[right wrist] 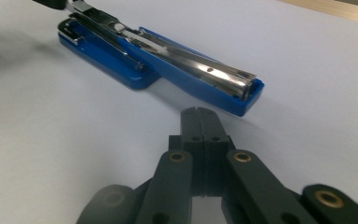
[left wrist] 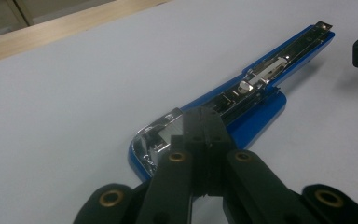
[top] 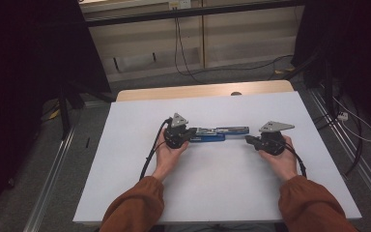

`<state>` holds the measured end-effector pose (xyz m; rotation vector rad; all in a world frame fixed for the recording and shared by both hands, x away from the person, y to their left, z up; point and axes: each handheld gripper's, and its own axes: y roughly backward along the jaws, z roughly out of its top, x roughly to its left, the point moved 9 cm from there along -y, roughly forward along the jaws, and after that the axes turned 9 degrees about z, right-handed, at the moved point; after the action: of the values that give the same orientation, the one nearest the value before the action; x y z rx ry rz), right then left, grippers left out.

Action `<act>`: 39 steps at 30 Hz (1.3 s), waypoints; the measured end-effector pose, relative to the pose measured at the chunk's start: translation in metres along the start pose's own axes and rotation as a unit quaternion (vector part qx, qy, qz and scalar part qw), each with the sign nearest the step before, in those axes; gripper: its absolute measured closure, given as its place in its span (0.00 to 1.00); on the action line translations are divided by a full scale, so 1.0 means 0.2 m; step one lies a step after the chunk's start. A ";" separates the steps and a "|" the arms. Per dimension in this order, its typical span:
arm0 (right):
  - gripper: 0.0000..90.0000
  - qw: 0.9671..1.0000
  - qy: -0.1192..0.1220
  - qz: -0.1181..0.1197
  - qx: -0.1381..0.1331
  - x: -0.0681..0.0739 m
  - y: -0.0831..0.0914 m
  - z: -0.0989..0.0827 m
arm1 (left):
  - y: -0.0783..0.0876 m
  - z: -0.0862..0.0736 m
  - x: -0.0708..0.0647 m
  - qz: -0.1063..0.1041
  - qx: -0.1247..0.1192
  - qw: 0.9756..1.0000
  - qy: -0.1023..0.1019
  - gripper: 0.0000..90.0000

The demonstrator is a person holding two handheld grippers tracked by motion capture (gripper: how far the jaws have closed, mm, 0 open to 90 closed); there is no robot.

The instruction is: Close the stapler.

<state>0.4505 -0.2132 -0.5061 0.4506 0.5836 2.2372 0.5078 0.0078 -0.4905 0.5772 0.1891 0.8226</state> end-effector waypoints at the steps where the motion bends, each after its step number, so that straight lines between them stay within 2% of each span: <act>1: 1.00 1.000 -0.002 0.003 -0.001 0.01 0.00 0.00 | 0.00 -0.01 0.00 0.001 0.003 1.000 -0.005 1.00; 7: 1.00 1.000 0.002 0.003 0.004 0.01 -0.01 0.00 | -0.01 -0.03 0.02 0.004 0.013 1.000 -0.008 1.00; 8: 1.00 1.000 0.003 0.003 0.005 0.01 -0.01 0.00 | -0.01 -0.04 0.01 0.001 0.018 1.000 -0.004 1.00; 11: 1.00 1.000 0.003 0.003 0.006 0.01 -0.02 0.00 | -0.03 -0.07 0.00 -0.006 0.030 0.999 -0.012 1.00; 13: 1.00 1.000 0.007 0.001 0.005 0.01 -0.02 0.00 | -0.03 -0.06 0.00 -0.002 0.027 1.000 -0.015 1.00; 15: 1.00 1.000 0.008 0.003 0.004 0.02 -0.03 0.00 | -0.04 -0.07 -0.01 -0.010 0.027 1.000 -0.004 1.00; 17: 1.00 1.000 0.007 0.001 0.006 0.02 -0.03 0.01 | -0.03 -0.07 -0.01 -0.011 0.030 0.999 -0.004 1.00; 20: 1.00 1.000 -0.001 0.003 0.003 0.01 -0.03 0.01 | -0.04 -0.07 -0.01 -0.006 0.028 1.000 -0.008 1.00; 24: 1.00 1.000 -0.006 0.005 -0.001 0.01 -0.04 0.01 | -0.03 -0.07 0.00 -0.012 0.033 0.999 -0.005 1.00; 32: 1.00 1.000 -0.012 0.004 0.014 0.00 -0.05 0.00 | -0.03 -0.07 0.00 -0.008 0.035 0.999 -0.018 1.00; 39: 1.00 0.999 -0.014 0.001 0.030 -0.01 -0.06 -0.01 | -0.02 -0.08 0.00 -0.003 0.032 0.999 -0.019 1.00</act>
<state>0.4570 -0.2077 -0.5148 0.5113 0.6364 2.2174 0.5047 0.0112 -0.5060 0.6511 0.1834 0.8007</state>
